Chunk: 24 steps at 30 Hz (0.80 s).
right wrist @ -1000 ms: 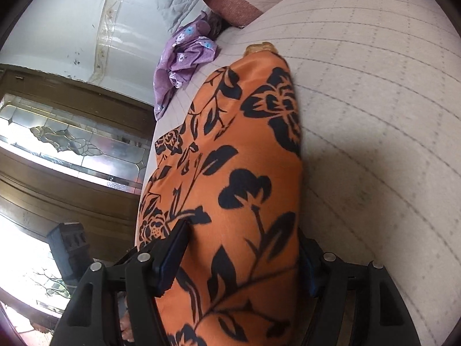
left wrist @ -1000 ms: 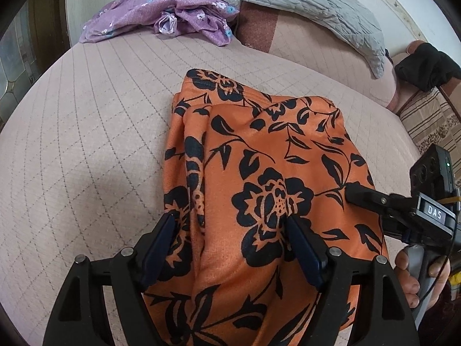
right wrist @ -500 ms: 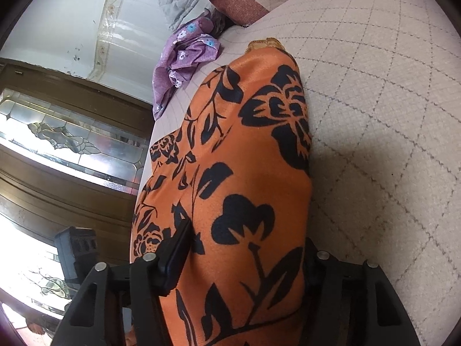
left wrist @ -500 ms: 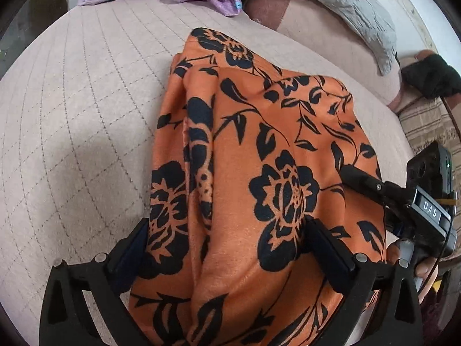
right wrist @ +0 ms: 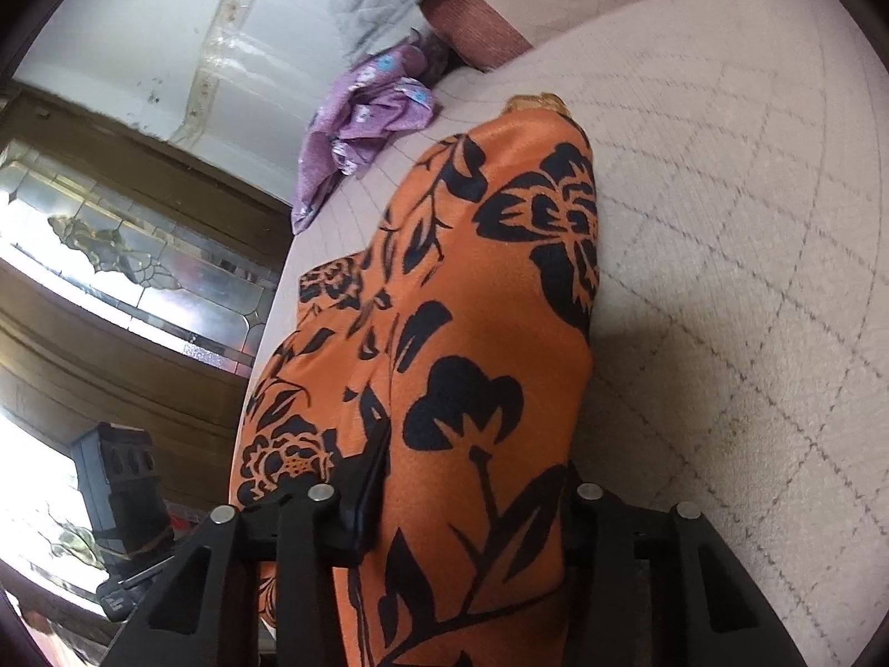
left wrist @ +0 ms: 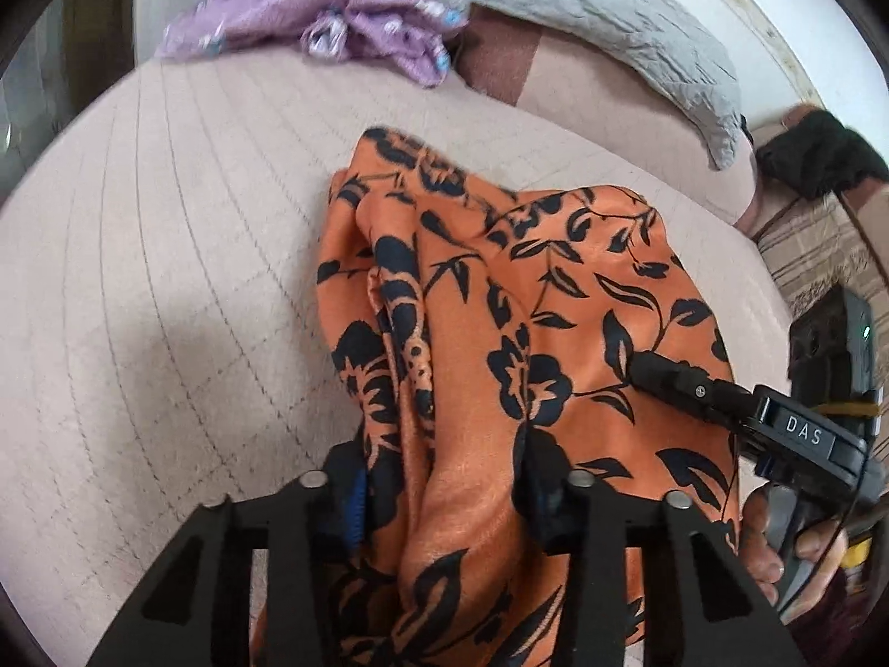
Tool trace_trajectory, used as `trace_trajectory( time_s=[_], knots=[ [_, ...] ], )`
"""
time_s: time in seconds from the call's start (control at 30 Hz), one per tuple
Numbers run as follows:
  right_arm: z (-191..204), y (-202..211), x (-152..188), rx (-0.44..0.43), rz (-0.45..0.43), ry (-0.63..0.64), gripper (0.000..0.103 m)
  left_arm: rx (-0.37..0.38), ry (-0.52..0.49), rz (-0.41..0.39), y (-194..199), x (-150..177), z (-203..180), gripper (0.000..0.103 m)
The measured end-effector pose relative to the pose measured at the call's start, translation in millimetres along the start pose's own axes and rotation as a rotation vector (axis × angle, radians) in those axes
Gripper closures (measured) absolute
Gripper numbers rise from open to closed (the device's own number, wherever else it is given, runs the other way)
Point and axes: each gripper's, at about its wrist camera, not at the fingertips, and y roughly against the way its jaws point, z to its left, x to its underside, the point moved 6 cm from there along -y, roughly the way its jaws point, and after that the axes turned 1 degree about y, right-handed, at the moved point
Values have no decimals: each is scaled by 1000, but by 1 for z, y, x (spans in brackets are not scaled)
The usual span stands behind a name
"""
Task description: Fold small clothes
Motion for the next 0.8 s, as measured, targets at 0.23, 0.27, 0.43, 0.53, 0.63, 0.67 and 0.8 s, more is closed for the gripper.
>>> trace_trajectory(
  time_s=[0.23,0.27,0.43,0.53,0.63,0.67,0.8],
  knots=[
    [12,9,-8,19,-30,51,61,-26,-40,-37,20,-3,-22,67],
    [12,12,-9,18,-37,54,61,-30,-51,-46,22,-5,-29,67],
    [10,43,-17,5,-80,61,61,-32,-103,-84,40,-2,-58,67],
    [6,65,-16,8,-97,75,61,-28,-115,-97,49,3,-76,67],
    [3,82,-15,13,-109,82,61,-33,-112,-105,44,4,-93,67],
    [2,88,-15,16,-113,86,61,-38,-117,-113,46,6,-99,67],
    [-4,109,-11,21,-124,92,61,-48,-124,-131,52,15,-119,67]
  ],
)
